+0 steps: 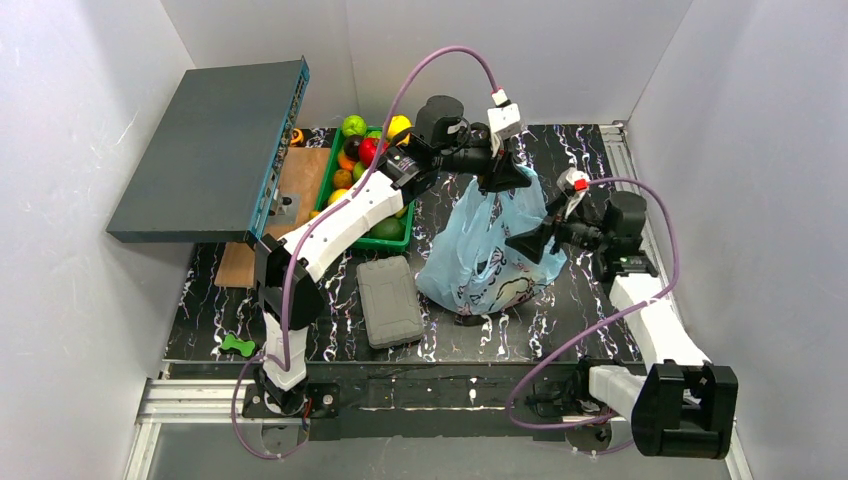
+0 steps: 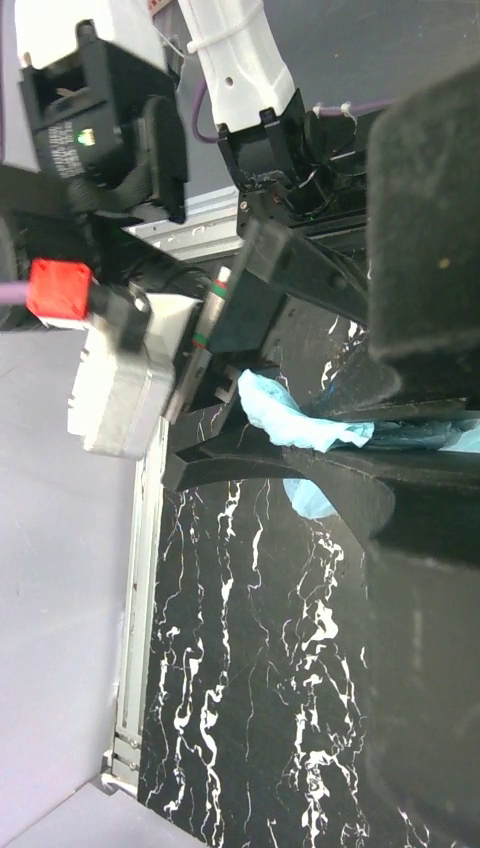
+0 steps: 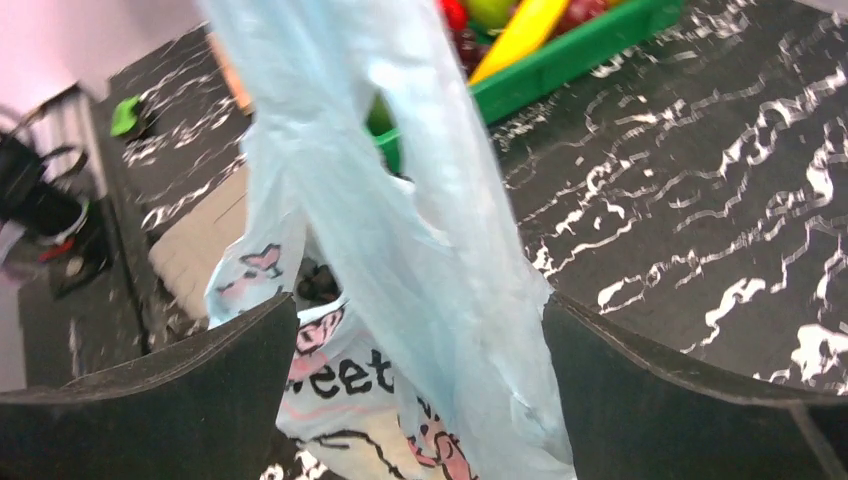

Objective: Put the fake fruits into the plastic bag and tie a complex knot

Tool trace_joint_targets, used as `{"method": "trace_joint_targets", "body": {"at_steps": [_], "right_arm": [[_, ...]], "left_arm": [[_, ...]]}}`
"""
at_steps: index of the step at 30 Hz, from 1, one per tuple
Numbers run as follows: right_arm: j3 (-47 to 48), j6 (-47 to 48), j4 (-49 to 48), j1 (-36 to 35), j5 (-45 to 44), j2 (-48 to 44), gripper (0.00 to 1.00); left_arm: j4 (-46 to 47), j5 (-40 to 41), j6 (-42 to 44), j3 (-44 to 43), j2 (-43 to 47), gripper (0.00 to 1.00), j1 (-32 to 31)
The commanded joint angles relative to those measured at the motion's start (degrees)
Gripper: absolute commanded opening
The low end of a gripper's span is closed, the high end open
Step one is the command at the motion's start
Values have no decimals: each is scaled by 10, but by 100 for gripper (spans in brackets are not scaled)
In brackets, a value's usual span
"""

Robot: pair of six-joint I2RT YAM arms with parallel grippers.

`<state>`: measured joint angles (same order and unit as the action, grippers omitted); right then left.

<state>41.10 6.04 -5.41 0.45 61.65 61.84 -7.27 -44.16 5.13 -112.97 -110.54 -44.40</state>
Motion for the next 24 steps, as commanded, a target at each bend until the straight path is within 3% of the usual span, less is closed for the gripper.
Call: {"method": "trace_joint_targets", "body": {"at_steps": [1, 3, 7, 22, 24], "right_arm": [[-42, -201, -229, -57, -217, -22, 96], [-40, -211, -224, -96, -290, -23, 96], [-45, -223, -216, -145, -382, -18, 98], [-63, -213, -164, -230, -536, 46, 93], [-77, -214, -169, -238, -536, 55, 87]], "left_arm": [[18, 6, -31, 2, 35, 6, 0], [23, 13, -35, 11, 41, 0, 0], [27, 24, -35, 22, 47, 0, 0], [66, 43, -65, 26, 60, 0, 0], [66, 47, -67, 24, 62, 0, 0]]}}
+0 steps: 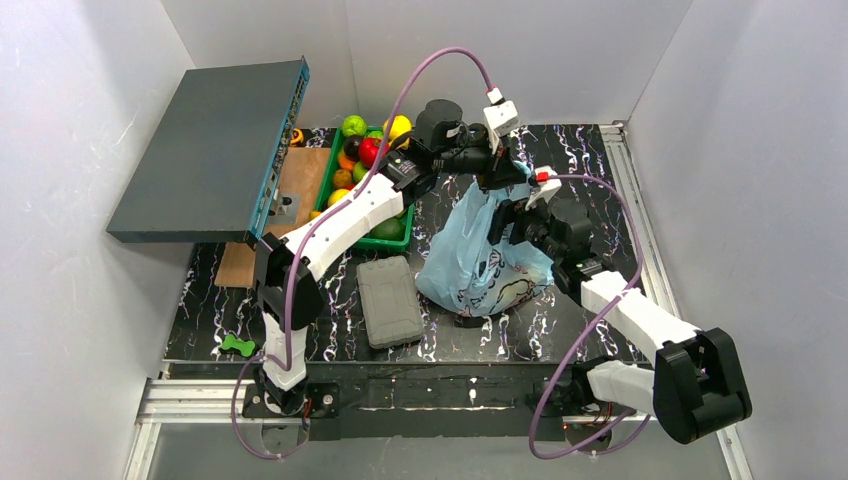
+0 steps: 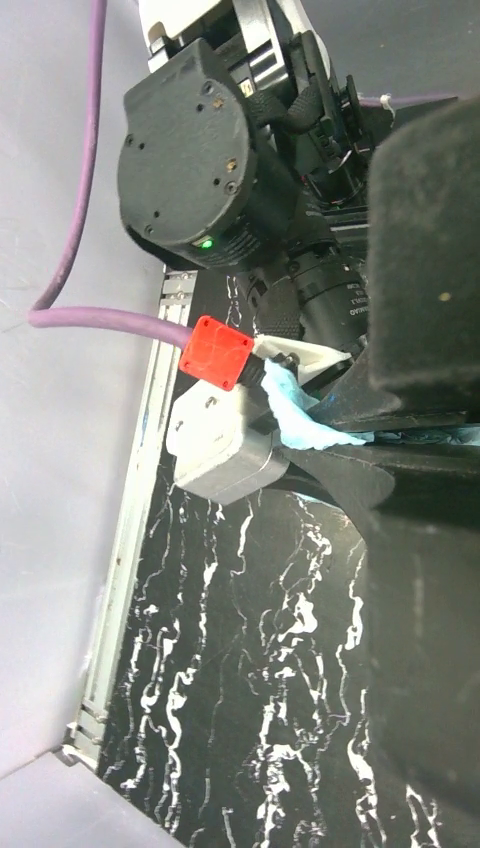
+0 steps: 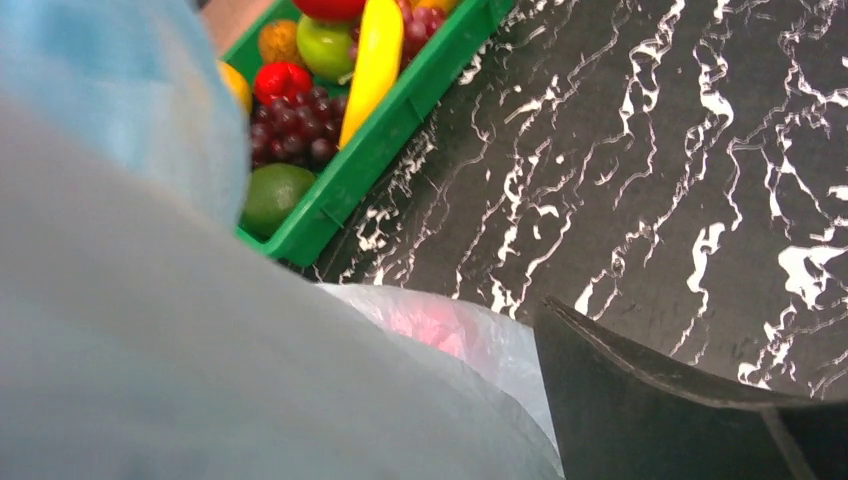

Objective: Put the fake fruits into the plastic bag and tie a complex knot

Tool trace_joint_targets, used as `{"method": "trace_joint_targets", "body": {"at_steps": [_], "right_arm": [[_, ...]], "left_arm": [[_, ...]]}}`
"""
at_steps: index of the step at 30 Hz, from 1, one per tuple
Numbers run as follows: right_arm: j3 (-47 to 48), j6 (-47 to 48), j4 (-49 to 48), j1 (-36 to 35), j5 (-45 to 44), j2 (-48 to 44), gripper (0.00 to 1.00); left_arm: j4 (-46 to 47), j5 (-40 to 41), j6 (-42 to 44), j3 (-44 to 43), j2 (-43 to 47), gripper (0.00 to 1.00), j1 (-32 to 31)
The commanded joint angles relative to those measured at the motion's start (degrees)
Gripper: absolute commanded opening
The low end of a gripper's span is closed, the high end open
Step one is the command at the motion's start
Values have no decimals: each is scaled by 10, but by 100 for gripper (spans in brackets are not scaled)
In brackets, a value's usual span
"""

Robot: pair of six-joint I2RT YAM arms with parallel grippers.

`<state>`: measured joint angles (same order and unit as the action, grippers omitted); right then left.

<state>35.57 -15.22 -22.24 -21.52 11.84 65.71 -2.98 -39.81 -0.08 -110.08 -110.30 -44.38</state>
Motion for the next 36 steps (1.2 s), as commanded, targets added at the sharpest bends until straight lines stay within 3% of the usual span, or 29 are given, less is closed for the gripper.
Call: {"method": "trace_joint_targets", "body": {"at_steps": [1, 4, 7, 8, 11, 12, 13, 14, 15, 16, 18, 19, 26, 31, 36], "right_arm": [[-30, -2, -8, -19, -37, 20, 81], [-52, 8, -23, -19, -30, 29, 64], [-77, 40, -39, -20, -12, 27, 53], [-84, 48, -42, -19, -9, 24, 45], [-90, 61, -43, -20, 6, 14, 6], [-88, 62, -41, -19, 11, 11, 1], [-86, 61, -39, -19, 15, 7, 1], [-85, 60, -37, -20, 15, 3, 1], [-82, 60, -36, -20, 16, 0, 1], [-81, 60, -35, -19, 15, -4, 1], [-80, 61, -34, -19, 13, -8, 1], [-80, 62, -34, -19, 13, -9, 1], [-72, 51, -26, -22, 4, -5, 1], [-59, 48, 12, -34, -47, -8, 1], [-57, 49, 35, -41, -83, -20, 1]], "left_arm": [[22, 6, -14, -4, 62, 0, 1], [23, 24, -22, 3, 71, 0, 8], [14, 35, -45, 4, 76, 0, 26], [10, 38, -51, 5, 77, 0, 34], [-6, 33, -56, 13, 87, 0, 49], [-11, 24, -56, 18, 92, 0, 52], [-19, 11, -55, 23, 100, 8, 57], [-18, 1, -64, 35, 112, 28, 64], [-10, -5, -81, 54, 127, 54, 74], [-3, 2, -91, 78, 146, 70, 89], [1, 25, -99, 141, 189, 91, 110], [-3, 36, -95, 171, 212, 97, 118], [-39, 149, -64, 362, 329, 98, 99], [16, 337, -11, 409, 335, 98, 2], [61, 467, -5, 407, 307, 98, -81]]}}
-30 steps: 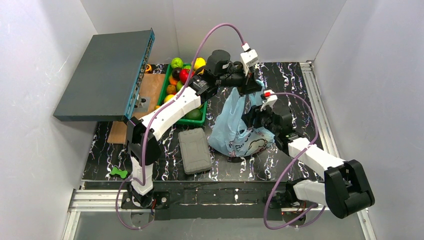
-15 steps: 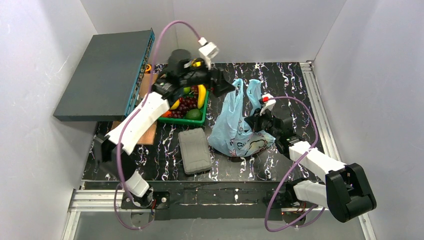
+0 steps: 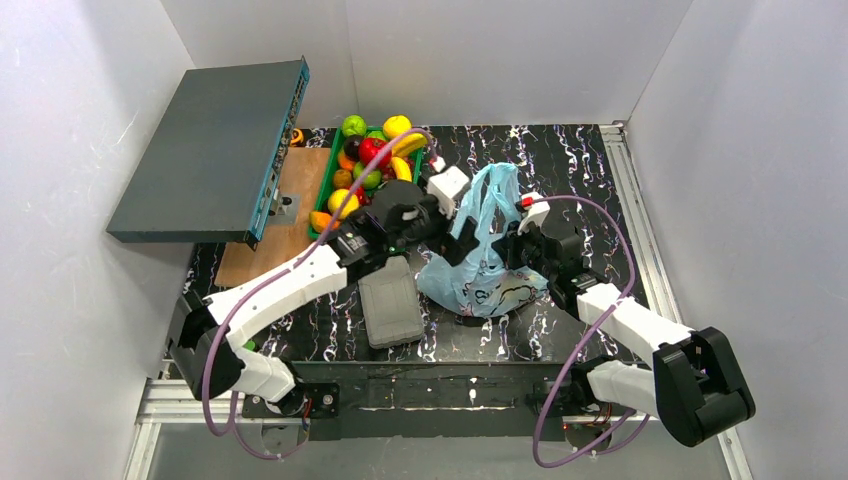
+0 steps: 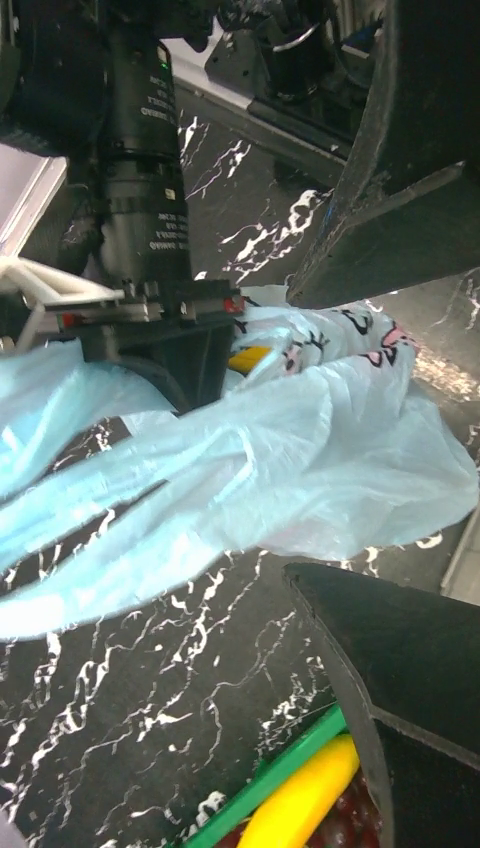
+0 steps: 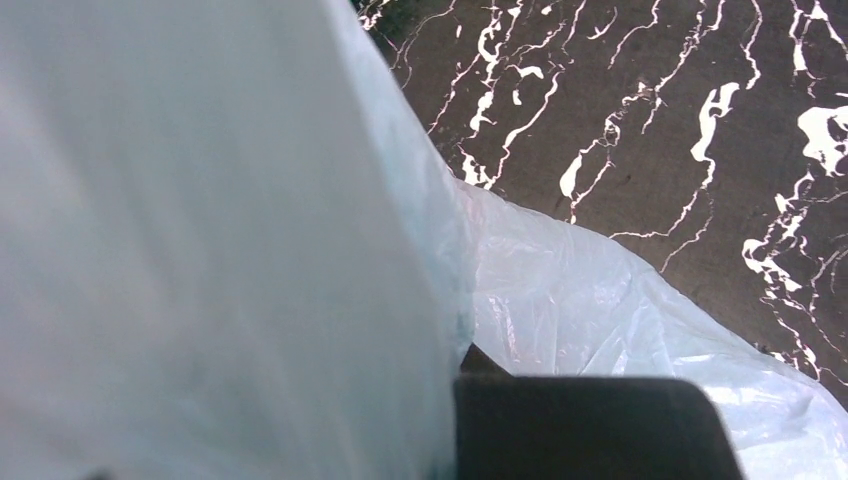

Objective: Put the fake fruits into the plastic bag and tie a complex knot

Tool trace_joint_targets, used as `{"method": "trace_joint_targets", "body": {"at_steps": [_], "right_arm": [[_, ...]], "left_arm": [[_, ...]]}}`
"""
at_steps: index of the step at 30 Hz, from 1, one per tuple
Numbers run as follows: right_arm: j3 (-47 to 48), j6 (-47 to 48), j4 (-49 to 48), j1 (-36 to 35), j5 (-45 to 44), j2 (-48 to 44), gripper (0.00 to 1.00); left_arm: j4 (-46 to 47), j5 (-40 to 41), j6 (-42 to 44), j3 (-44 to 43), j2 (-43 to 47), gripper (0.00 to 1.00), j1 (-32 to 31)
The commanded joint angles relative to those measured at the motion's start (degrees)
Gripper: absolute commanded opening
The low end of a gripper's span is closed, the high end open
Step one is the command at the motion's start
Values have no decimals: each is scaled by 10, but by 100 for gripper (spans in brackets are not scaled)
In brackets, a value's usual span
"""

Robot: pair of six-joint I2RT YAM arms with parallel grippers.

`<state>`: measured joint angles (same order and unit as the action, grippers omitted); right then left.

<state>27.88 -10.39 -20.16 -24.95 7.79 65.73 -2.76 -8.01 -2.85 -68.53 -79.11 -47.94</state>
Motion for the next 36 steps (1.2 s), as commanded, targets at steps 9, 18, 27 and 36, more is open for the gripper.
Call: {"method": "trace_joint_targets", "body": {"at_steps": [9, 18, 27, 36], "right_arm": [[28, -9, 22, -20, -95, -12, 1], [31, -16, 27, -25, -119, -16, 1], [24, 4, 29, -27, -94, -24, 1], [42, 45, 96, -26, -63, -59, 18]], "left_arm": [[35, 333, -1, -121, -128, 98, -103], [33, 379, 8, -143, -193, 97, -113], [50, 235, -10, -104, -158, 40, -66], [76, -53, 23, 15, -55, 0, 15]]}}
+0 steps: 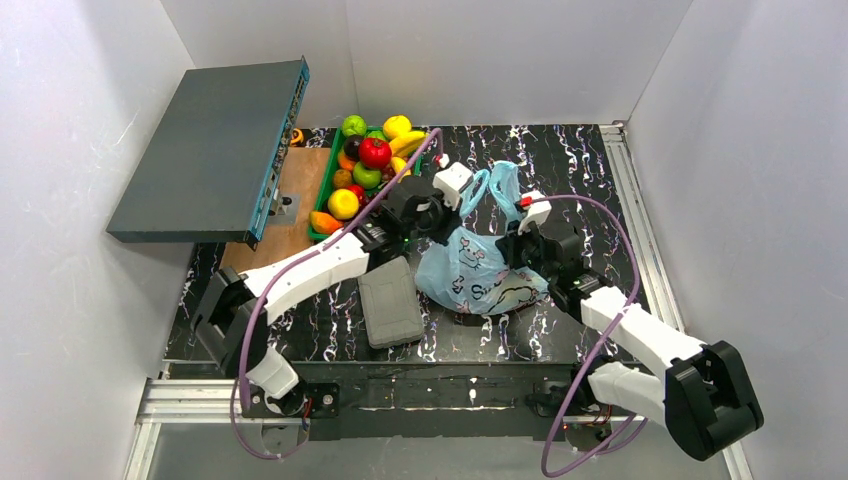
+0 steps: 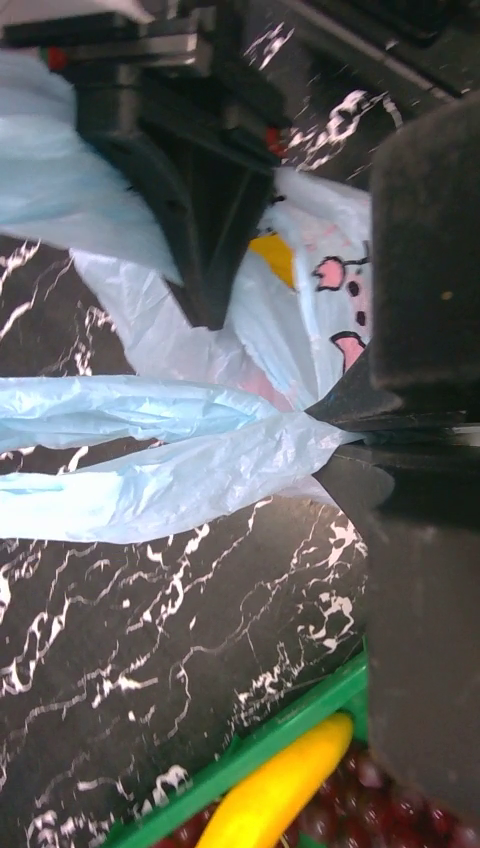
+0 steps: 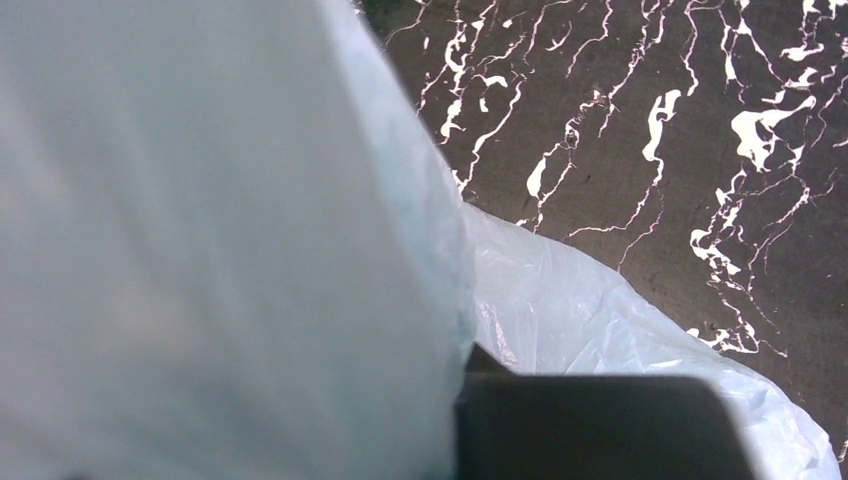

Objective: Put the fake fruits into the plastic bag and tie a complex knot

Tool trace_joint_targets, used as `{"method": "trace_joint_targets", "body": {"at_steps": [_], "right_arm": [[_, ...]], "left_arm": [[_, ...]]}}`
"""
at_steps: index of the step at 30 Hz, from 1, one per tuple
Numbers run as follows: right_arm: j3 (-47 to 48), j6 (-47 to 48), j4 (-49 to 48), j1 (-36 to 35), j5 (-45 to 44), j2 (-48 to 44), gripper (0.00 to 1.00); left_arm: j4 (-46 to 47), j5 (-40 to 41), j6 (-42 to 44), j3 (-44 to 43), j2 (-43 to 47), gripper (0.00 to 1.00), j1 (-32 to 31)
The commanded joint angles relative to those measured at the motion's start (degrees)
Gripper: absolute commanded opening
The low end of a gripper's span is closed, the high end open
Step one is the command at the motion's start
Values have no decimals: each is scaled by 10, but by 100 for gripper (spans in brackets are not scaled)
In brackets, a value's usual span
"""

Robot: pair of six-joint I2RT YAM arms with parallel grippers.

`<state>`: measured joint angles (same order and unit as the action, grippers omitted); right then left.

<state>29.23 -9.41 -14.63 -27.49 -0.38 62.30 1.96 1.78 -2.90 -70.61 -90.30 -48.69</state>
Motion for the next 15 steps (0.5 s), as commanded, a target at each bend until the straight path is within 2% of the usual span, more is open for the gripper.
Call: {"method": "trace_joint_targets", "body": {"at_steps": [1, 3, 5, 6, 11, 15], "right_arm": [[33, 42, 48, -1, 31, -32, 31], [37, 49, 56, -1, 44, -50, 59], [40, 53, 64, 0, 47, -70, 76], [41, 56, 66, 0, 48, -80, 81], [34, 55, 65, 16, 52, -124, 90], [33, 60, 65, 19, 38, -152, 91]], "left_arm": [[38, -163, 27, 48, 64, 0, 25], [67, -171, 53, 73, 80, 0, 28], [94, -170, 62, 92, 90, 0, 29], [106, -170, 64, 97, 93, 0, 29], [134, -176, 77, 106, 91, 0, 29], [139, -163, 73, 101, 83, 0, 30]]}}
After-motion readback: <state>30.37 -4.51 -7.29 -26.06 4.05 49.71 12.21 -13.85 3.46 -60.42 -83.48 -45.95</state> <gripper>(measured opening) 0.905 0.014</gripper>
